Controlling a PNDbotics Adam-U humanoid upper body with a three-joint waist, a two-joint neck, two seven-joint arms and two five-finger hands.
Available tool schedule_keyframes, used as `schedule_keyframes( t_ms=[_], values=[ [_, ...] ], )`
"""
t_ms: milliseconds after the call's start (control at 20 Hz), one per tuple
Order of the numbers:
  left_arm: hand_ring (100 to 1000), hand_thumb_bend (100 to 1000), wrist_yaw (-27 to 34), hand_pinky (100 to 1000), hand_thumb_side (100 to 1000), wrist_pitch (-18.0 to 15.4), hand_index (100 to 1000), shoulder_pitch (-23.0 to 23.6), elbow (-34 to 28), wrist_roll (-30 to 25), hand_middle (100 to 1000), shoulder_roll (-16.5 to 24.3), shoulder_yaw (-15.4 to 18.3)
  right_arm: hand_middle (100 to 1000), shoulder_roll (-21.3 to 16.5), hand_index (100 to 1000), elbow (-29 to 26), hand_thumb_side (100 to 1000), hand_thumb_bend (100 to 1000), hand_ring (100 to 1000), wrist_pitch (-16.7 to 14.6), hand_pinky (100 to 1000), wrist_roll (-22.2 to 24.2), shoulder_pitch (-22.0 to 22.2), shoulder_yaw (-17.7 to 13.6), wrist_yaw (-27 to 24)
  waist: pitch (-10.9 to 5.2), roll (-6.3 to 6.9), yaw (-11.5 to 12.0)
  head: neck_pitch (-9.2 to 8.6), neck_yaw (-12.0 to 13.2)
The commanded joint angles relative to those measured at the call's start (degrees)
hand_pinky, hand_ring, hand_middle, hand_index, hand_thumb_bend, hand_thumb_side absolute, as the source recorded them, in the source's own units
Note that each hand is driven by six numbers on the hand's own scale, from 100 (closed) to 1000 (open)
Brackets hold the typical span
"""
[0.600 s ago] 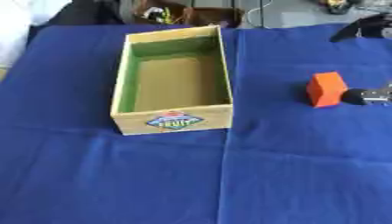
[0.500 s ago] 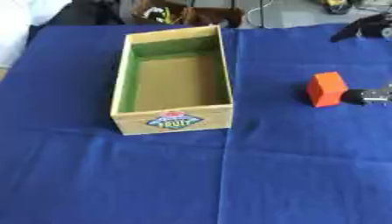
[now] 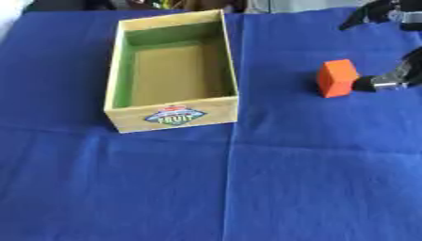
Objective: Pick up objects on the table and place them in the box.
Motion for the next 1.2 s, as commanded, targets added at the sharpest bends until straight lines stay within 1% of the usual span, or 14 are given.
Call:
schedule_keyframes(
  t_ms=[50, 400, 450, 800, 950, 1200],
  values=[
    [826, 137, 0.16, 758, 1000, 0.0, 952, -0.81, -1.06, -0.07, 858, 0.63, -0.02, 935, -1.11, 1000, 1.56, 631, 493, 966, -0.34, 887, 0.2, -1.56, -0.09, 1.6, -1.15, -0.06, 0.17, 0.43, 0.38],
    [826, 134, 0.31, 758, 1000, 0.08, 952, -0.88, -1.06, -0.14, 858, 0.63, -0.13, 935, -0.55, 1000, 5.31, 608, 488, 963, -1.67, 887, 0.2, -3.73, 1.08, 4.0, -0.97, 0.04, 0.36, -0.92, 0.13],
    [826, 132, 0.33, 759, 1000, 0.06, 952, -0.94, -1.06, -0.16, 858, 0.63, -0.15, 937, -0.46, 1000, 6.11, 609, 499, 964, -1.85, 887, 0.2, -4.13, 1.36, 4.33, -0.94, 0.04, 0.39, -1.11, 0.09],
    [826, 125, 0.56, 753, 1000, 0.05, 952, -1.22, -1.06, -0.27, 858, 0.73, -0.27, 942, 0.21, 1000, 12.33, 592, 514, 966, -3.53, 890, 0.2, -6.54, 2.97, 6.92, -0.35, 0.0, 0.59, -3.1, -0.93],
    [826, 121, 0.68, 753, 1000, 0.07, 952, -1.53, -1.06, -0.4, 858, 0.8, -0.45, 942, 0.58, 1000, 15.72, 587, 518, 964, -4.75, 890, 0.2, -8.19, 4.47, 8.5, 0.01, -0.12, 0.66, -3.86, -1.45],
    [825, 106, 0.82, 752, 1000, 0.22, 948, -1.81, -1.06, -0.54, 856, 0.77, -0.61, 943, 1.53, 1000, 21.12, 573, 519, 961, -6.86, 887, 0.2, -10.15, 5.79, 11.03, 0.73, -0.13, 0.98, -4.91, -2.48]
  ],
)
